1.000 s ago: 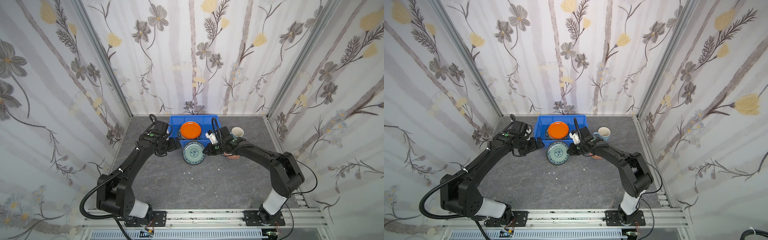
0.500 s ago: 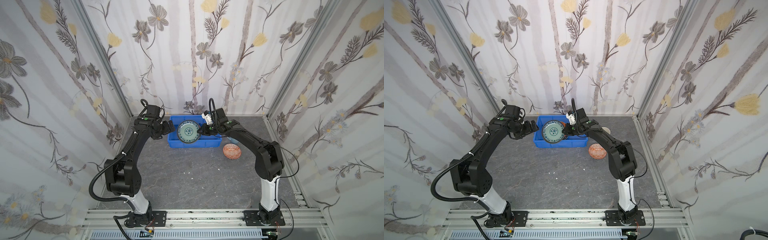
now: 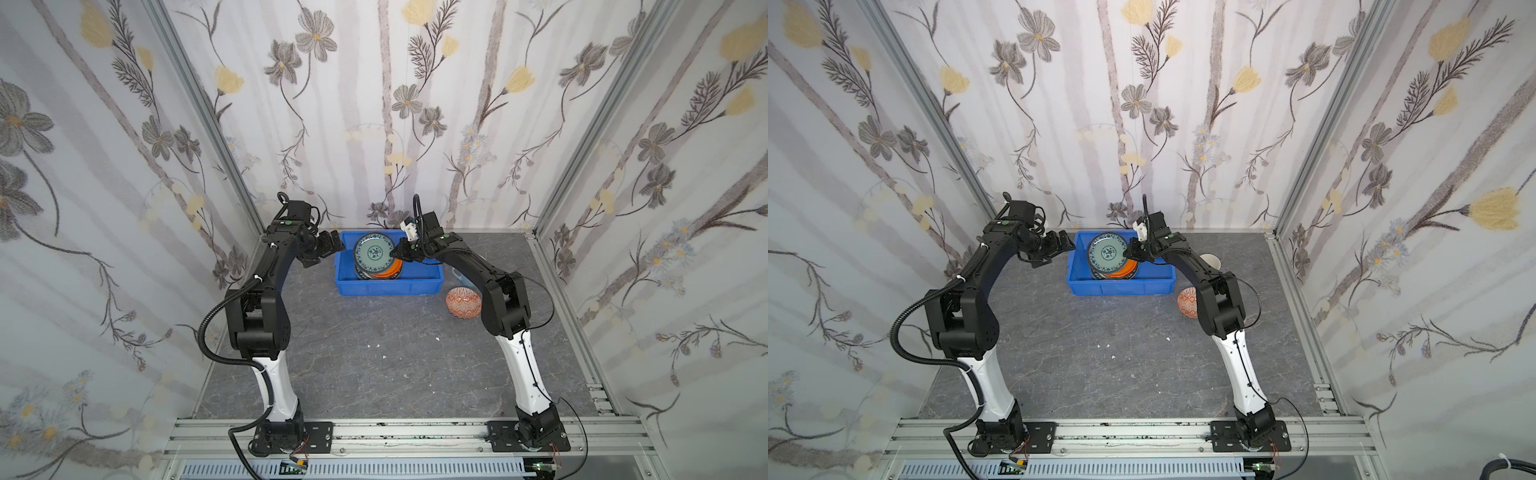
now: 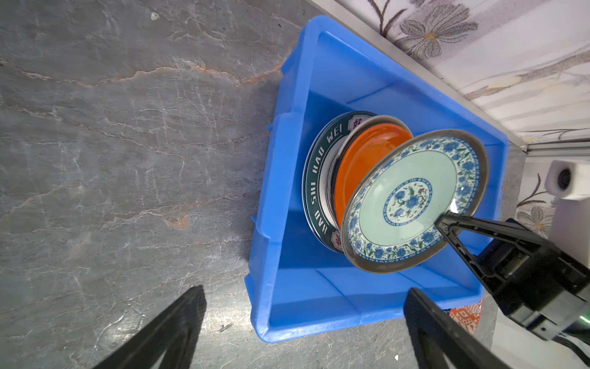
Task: Place the mixed dishes into the plastic bin
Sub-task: 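Carry the floral plate over the bin and lower it onto the orange plate, then settle the floral plate against the stack and open both grippers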
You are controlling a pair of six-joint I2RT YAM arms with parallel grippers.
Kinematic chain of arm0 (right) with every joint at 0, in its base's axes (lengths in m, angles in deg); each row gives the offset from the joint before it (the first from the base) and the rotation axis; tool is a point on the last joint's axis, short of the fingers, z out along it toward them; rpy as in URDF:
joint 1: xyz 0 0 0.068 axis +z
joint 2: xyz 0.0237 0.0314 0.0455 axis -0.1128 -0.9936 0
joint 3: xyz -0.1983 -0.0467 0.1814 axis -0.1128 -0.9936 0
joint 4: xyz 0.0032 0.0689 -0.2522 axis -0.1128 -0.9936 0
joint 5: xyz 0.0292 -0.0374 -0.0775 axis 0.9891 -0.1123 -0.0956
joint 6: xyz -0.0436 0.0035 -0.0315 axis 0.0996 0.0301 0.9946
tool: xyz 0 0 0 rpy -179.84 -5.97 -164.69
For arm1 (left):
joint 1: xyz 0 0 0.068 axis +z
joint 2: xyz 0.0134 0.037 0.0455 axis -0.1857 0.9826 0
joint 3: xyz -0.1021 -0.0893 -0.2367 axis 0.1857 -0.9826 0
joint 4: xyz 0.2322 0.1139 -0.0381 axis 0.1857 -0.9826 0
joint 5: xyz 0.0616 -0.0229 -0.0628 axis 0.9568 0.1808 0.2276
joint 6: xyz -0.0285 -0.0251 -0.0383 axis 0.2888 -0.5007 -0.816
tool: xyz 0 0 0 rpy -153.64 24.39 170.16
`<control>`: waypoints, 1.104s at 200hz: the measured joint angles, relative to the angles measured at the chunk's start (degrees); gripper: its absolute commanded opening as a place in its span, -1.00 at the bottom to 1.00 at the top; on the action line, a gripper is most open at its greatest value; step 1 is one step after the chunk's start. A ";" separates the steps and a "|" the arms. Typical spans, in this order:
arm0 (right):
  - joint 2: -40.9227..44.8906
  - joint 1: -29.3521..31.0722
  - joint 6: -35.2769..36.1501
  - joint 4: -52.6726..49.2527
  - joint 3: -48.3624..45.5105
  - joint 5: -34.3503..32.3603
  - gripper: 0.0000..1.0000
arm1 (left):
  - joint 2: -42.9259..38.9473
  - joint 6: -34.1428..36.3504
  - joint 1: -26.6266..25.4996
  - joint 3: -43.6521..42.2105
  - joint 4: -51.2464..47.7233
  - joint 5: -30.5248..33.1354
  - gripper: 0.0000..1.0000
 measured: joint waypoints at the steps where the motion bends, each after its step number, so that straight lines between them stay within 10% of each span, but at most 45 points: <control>1: -0.11 -0.02 -0.17 0.07 0.04 -0.02 -0.94 | 0.04 0.00 0.04 0.04 0.02 -0.04 1.00; 125: -5.22 -2.14 -3.15 -0.07 4.28 0.57 -0.84 | 7.17 -1.75 1.18 5.46 -0.20 -4.09 1.00; 221: -5.03 -2.01 -1.01 -4.44 4.31 0.33 -0.34 | 8.33 -2.58 1.18 6.12 -0.13 -5.73 1.00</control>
